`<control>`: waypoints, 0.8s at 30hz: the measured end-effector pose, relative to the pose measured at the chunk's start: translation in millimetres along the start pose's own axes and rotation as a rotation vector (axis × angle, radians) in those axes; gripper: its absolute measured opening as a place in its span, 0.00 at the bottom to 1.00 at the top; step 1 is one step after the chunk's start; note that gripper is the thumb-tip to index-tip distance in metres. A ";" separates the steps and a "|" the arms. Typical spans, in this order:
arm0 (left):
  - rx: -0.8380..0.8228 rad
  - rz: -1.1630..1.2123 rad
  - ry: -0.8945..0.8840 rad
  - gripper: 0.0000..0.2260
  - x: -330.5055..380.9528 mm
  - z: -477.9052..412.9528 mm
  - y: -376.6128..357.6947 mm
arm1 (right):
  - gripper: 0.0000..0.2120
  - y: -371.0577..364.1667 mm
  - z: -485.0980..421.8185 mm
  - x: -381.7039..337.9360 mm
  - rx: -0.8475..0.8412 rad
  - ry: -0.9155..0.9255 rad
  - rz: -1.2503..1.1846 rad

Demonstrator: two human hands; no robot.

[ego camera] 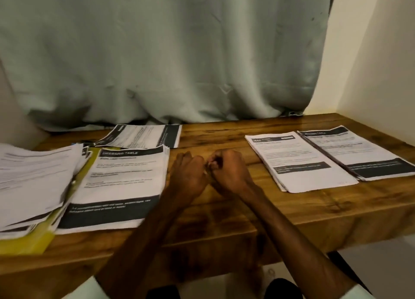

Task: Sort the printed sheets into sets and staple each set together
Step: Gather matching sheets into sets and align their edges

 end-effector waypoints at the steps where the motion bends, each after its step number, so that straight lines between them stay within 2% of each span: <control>1: 0.058 -0.021 0.032 0.12 -21.9 7.1 12.2 | 0.06 -12.4 -1.8 -10.6 -0.032 -0.015 0.006; 3: 0.120 -0.059 0.124 0.11 -70.1 21.1 29.4 | 0.02 -44.0 -4.5 -28.4 -0.117 -0.064 0.055; 6: 0.089 -0.073 0.254 0.11 -126.2 35.7 38.2 | 0.11 -87.4 -7.0 -44.9 -0.206 -0.148 0.040; 8: 0.061 -0.054 0.251 0.11 -145.8 45.5 35.1 | 0.10 -105.4 -8.2 -56.9 -0.197 -0.136 -0.016; 10: 0.059 -0.054 0.208 0.12 -156.2 51.8 27.0 | 0.13 -115.4 -7.4 -71.4 -0.213 -0.093 -0.051; 12: 0.092 -0.071 0.187 0.15 -163.2 56.0 25.1 | 0.02 -121.2 -9.6 -75.8 -0.223 -0.102 -0.097; 14: 0.116 -0.065 0.174 0.16 -164.6 56.7 29.4 | 0.11 -122.1 -11.4 -77.5 -0.252 -0.149 -0.146; 15: 0.105 -0.065 0.182 0.17 -166.8 56.3 30.6 | 0.12 -124.6 -11.0 -77.7 -0.288 -0.194 -0.181; 18: 0.078 -0.084 0.219 0.20 -168.2 53.4 31.0 | 0.11 -128.5 -11.9 -72.3 -0.368 -0.311 -0.295; 20: 0.081 -0.124 0.229 0.22 -165.0 52.3 30.3 | 0.09 -127.8 -14.7 -71.9 -0.386 -0.341 -0.278; 24: 0.065 -0.244 0.234 0.27 -158.3 50.6 26.8 | 0.10 -132.0 -18.4 -74.2 -0.428 -0.401 -0.304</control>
Point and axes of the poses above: each hand's wrist, its own z-axis away from the middle knuckle, its own y-axis out of the back of the hand, x = y × z, the point moved 8 cm from there along -z, towards the middle knuckle
